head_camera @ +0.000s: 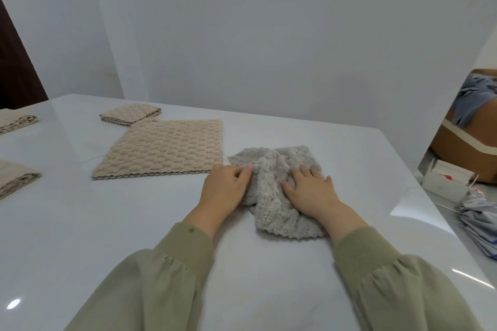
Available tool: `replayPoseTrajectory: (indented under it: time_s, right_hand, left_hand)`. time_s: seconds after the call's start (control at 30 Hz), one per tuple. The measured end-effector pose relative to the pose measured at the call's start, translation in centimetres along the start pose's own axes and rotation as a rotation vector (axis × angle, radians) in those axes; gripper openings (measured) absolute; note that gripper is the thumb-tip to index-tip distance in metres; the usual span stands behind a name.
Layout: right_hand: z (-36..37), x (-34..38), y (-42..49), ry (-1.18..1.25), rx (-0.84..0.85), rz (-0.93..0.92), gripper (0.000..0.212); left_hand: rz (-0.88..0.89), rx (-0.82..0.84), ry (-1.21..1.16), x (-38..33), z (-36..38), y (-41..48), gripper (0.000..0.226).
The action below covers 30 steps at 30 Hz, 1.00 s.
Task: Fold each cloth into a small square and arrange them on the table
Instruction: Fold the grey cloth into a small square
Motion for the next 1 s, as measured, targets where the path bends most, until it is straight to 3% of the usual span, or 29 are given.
replayPoseTrajectory:
  time_s: [0.07,0.13,0.23,0.3,0.4,0.5,0.6,0.63,0.7,0.8,0.9,1.0]
  right_hand:
    - [0.2,-0.2,0.0,0.037,0.011,-0.028,0.06]
    - [0.1,-0.3,0.0,0.034,0.001,-0.024,0.059]
    - [0.2,-0.7,0.1,0.022,0.015,0.004,0.058]
    - [0.1,-1.7,0.3,0.01,0.019,0.043,0.056]
    - [-0.7,-3.7,0.5,0.035,-0.038,0.123,0.053]
    - [-2.7,-3.8,-0.1,0.076,-0.206,0.132,0.05]
    - [-4.7,-2.4,-2.1,0.139,-0.385,0.06,0.043]
    - [-4.8,-1.9,-2.9,0.159,-0.416,0.04,0.04]
    - [-4.8,-1.6,-4.3,0.192,-0.452,0.034,0.035]
    - [-4.3,-3.8,-5.1,0.252,-0.408,0.187,0.035]
    - [-3.4,-6.9,-5.1,0.125,-0.27,0.374,0.044]
    - [-2.9,-7.8,-4.8,0.125,-0.206,0.386,0.043]
  left_hand:
    - [-0.057,0.095,0.076,0.1,1.6,-0.2,0.05]
    - [-0.119,0.09,-0.042,0.5,1.9,-0.3,0.04]
    - [-0.224,-0.04,-0.267,1.2,0.1,-0.8,0.024]
    - [-0.33,-0.174,-0.409,2.8,-1.3,-1.3,0.025]
    - [-0.384,-0.191,-0.476,3.4,-2.0,-2.0,0.019]
    - [-0.27,-0.198,-0.347,1.8,-3.1,-2.1,0.004]
    - [0.016,-0.22,0.258,-1.4,-4.4,-1.8,0.029]
    - [0.132,-0.217,0.359,-2.6,-4.0,-1.8,0.035]
    - [0.298,-0.115,0.341,-4.5,-2.4,-2.0,0.039]
    - [0.443,0.207,0.225,-6.9,2.2,-3.5,0.046]
    - [0.436,0.518,0.331,-7.4,7.1,-5.8,0.068]
    - [0.42,0.583,0.469,-6.8,8.6,-6.3,0.074]
Point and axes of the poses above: each hand's wrist, its own y-axis towards the middle knuckle, its own z-axis out of the palm, x = y × z, the point moved 10 cm from there along y, towards the middle knuckle, and after that the axes turned 7 degrees about z, right-handed, at the moved point
